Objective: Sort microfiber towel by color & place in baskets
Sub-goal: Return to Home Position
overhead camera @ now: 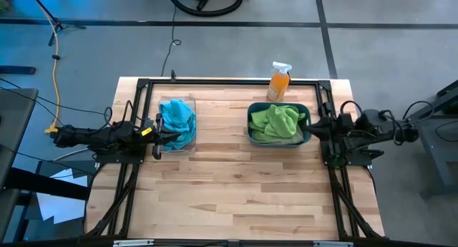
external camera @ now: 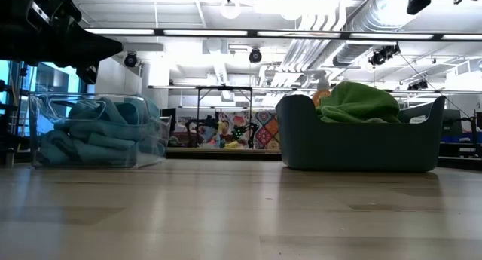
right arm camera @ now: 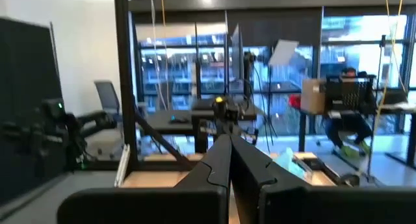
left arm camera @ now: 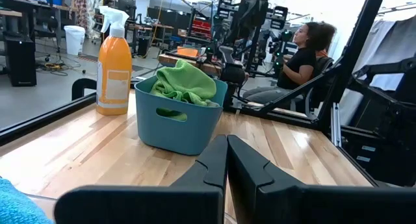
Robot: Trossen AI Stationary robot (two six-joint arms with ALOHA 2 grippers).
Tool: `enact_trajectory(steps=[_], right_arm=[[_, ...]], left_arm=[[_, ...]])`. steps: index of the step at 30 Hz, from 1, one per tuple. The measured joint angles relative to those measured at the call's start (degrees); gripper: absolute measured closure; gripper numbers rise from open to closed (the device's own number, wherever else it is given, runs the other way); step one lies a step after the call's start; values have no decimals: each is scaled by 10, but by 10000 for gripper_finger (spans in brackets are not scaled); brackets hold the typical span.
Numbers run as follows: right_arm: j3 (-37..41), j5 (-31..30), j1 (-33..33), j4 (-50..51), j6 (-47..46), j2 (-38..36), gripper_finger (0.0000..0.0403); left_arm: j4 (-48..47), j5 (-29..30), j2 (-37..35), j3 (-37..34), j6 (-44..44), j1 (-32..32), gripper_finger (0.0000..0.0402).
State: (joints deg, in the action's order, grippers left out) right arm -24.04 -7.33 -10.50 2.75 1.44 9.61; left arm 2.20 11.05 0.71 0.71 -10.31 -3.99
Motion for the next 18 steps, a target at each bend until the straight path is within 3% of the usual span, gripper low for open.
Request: enact_trajectory(steps=[8, 13, 18], right_arm=[[53, 5, 0, -54, -2, -30, 403], [108, 49, 9, -131, -43, -29, 403], [167, 51, 37, -198, -58, -29, 403]], left_arm=[[0, 0, 0, 0, 0, 0, 401], [0, 0, 0, 0, 0, 0, 401], [0, 0, 0, 0, 0, 0, 401]])
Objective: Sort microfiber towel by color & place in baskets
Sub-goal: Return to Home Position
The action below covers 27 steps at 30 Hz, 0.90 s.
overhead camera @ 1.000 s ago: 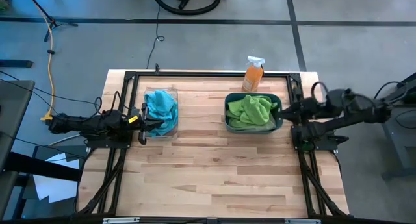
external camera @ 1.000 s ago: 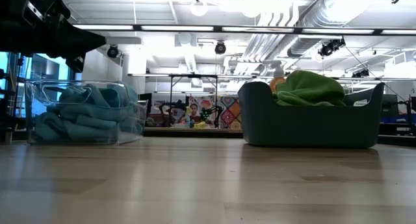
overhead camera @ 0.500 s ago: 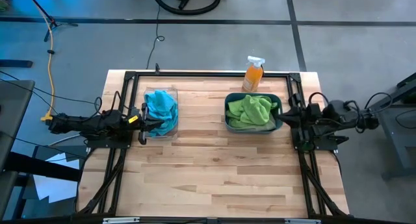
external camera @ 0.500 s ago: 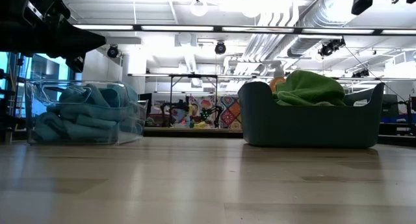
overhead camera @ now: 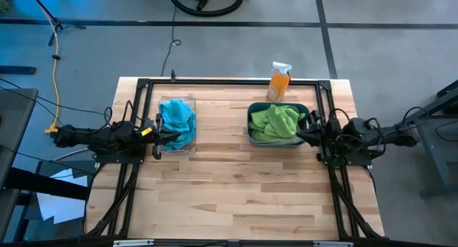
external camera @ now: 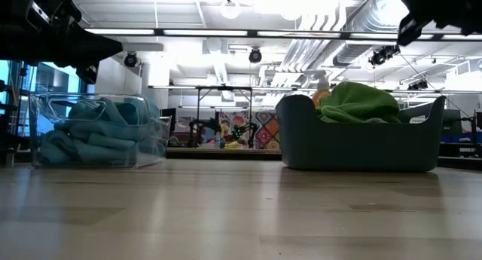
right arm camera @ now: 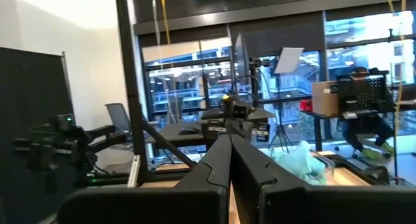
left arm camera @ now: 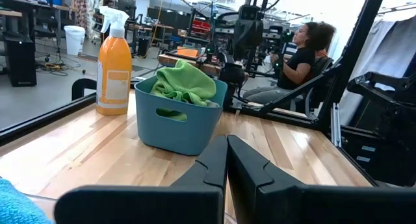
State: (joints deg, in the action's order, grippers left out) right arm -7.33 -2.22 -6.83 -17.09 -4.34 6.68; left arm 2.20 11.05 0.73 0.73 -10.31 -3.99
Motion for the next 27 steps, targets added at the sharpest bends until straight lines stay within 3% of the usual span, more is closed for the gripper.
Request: enact_trajectory(steps=[4, 13, 27], right_arm=[[19, 17, 34, -9, -16, 0, 403], [26, 115, 97, -3, -17, 0, 403], [26, 147, 90, 30, -74, 0, 403]], left_arm=[[0, 0, 0, 0, 0, 0, 401], [0, 0, 0, 0, 0, 0, 401], [0, 0, 0, 0, 0, 0, 401]])
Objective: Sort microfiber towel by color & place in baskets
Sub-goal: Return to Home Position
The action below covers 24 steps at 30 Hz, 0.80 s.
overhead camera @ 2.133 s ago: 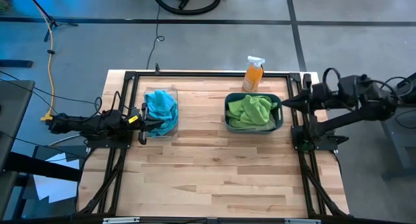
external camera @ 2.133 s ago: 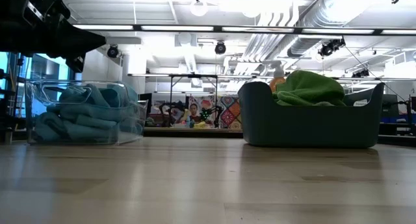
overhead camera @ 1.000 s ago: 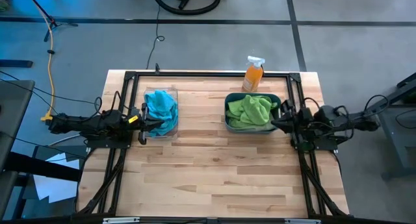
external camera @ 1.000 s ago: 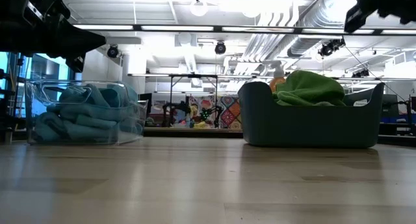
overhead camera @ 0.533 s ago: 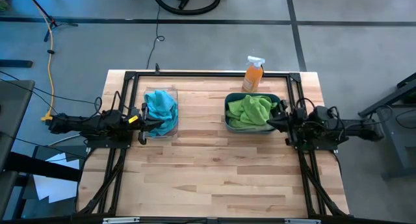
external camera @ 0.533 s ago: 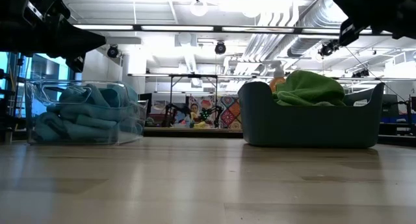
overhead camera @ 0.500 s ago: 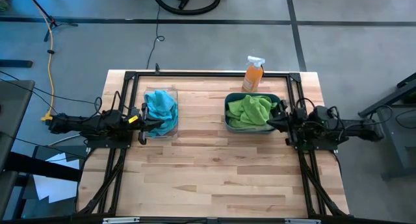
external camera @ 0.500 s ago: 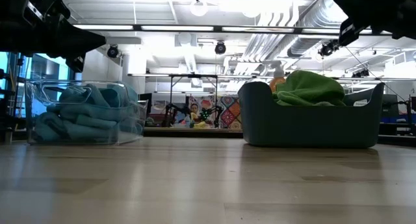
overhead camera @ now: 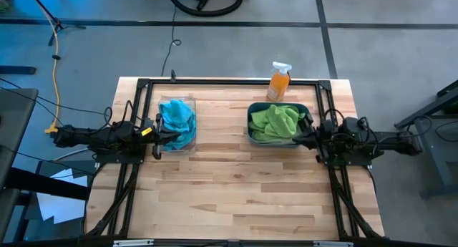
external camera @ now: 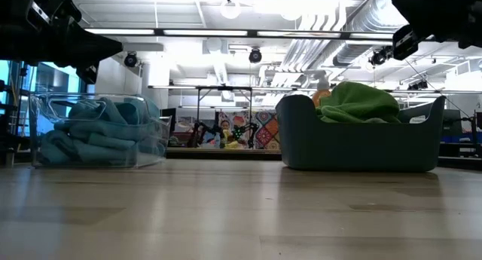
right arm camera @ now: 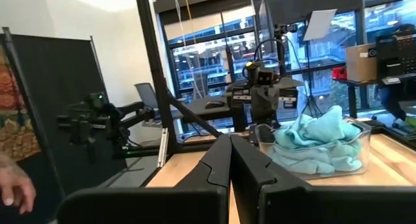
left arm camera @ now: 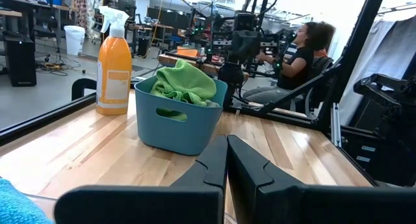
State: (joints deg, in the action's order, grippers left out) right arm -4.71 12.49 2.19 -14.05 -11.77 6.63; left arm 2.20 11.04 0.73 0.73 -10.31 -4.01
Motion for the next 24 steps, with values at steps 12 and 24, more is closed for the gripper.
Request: enact_trajectory(steps=[12, 24], right_arm=[[0, -31, -31, 20, 28, 0, 403], [41, -57, -28, -21, 54, 0, 403]], left_arm=[[0, 0, 0, 0, 0, 0, 401], [0, 0, 0, 0, 0, 0, 401]])
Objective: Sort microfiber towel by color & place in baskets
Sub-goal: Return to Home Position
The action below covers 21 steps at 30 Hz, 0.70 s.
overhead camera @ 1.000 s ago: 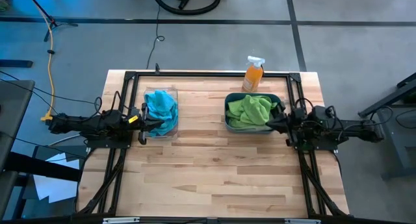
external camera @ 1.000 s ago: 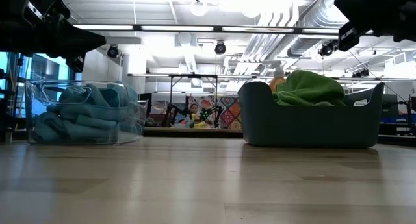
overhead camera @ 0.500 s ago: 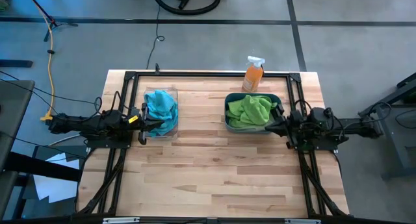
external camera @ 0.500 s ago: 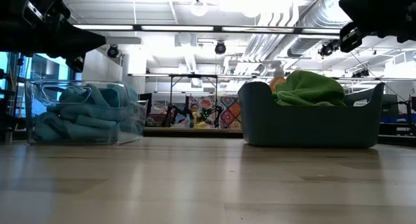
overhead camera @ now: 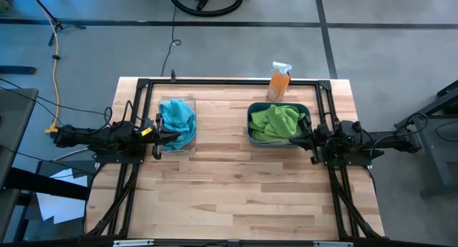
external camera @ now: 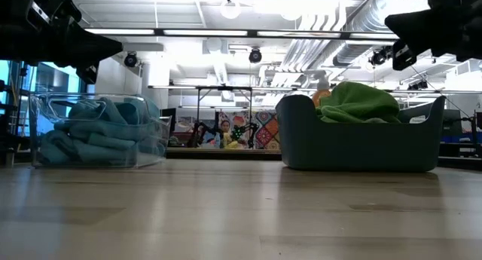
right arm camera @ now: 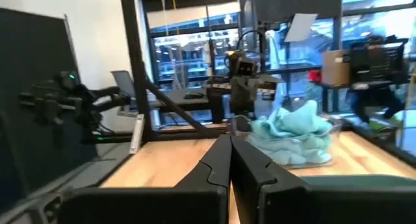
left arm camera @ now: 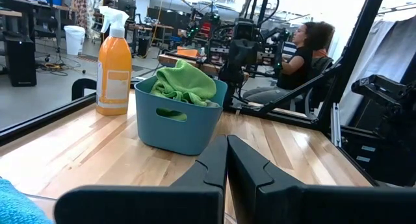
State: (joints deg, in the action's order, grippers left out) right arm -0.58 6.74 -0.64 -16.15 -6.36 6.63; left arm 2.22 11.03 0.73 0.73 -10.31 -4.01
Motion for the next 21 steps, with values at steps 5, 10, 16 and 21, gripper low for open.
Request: enact_trajectory(steps=[5, 10, 16, 21], right_arm=[[0, -51, 0, 42, 20, 0, 403], [0, -113, 0, 151, 9, 1, 403], [-1, -108, 0, 151, 8, 11, 402], [-1, -108, 0, 152, 8, 12, 402]], left_arm=[[0, 0, 0, 0, 0, 0, 401], [0, 0, 0, 0, 0, 0, 401], [1, 0, 0, 0, 0, 0, 401], [1, 0, 0, 0, 0, 0, 401]])
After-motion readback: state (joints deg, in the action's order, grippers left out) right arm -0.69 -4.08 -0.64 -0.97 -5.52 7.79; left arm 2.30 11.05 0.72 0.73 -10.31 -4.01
